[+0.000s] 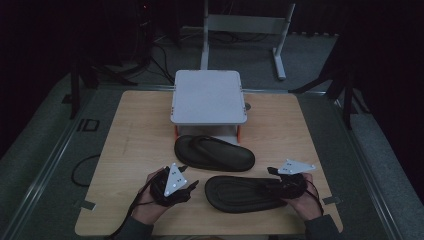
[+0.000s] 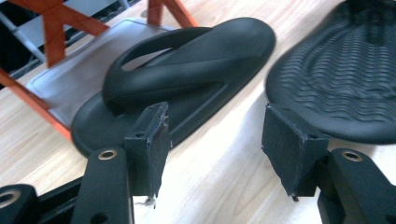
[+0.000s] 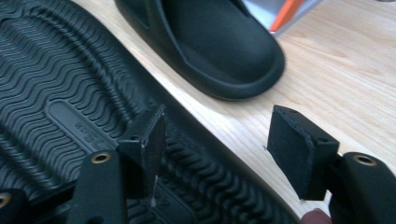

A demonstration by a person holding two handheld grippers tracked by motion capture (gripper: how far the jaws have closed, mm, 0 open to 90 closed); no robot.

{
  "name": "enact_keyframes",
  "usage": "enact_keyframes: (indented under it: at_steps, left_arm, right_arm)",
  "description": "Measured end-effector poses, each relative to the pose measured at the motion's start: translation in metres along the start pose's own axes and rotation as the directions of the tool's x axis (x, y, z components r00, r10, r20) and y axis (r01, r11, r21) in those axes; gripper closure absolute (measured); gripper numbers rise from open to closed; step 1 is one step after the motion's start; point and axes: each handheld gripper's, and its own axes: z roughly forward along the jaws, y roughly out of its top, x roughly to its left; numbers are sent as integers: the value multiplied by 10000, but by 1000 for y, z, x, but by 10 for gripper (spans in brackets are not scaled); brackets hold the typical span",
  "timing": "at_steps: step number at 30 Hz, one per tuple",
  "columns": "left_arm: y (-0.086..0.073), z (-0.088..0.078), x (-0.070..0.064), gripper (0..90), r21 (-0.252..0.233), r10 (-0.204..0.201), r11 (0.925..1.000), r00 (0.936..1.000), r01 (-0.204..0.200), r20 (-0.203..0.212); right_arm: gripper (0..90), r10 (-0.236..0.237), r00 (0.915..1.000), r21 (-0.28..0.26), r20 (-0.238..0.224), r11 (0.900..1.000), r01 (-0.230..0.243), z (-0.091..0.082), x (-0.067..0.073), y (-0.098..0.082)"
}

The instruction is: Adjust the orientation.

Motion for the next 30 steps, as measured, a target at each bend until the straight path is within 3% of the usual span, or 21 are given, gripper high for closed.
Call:
enact_keyframes:
  at_steps: [6,14,16,20,25,30]
  left_arm:
    - [-4,-4,-6,385,-168,-61,9998,9990,69,433]
    - [-8,5,-23,271,-216,510,9986,9929,-490,1077]
    - [-6,5,-28,192,-275,738,9971,9912,-712,1102]
    - [-3,9,-39,150,-277,1343,9909,9796,-1316,1492]
    - [2,21,-55,143,-337,1867,9824,9683,-1837,1659]
    - [11,31,-77,144,-569,2635,9646,9484,-2574,1763]
  right_arm:
    - [364,49,9999,300,-161,9995,-44,8,1,0]
    - [364,383,9991,351,-154,9987,-377,14,-7,3]
    - [375,510,9987,389,-93,9980,-506,15,-10,6]
    - [392,653,9979,415,-37,9970,-650,18,-13,10]
    - [416,763,9971,452,59,9960,-765,21,-13,14]
    - [431,848,9963,447,129,9954,-853,24,-13,17]
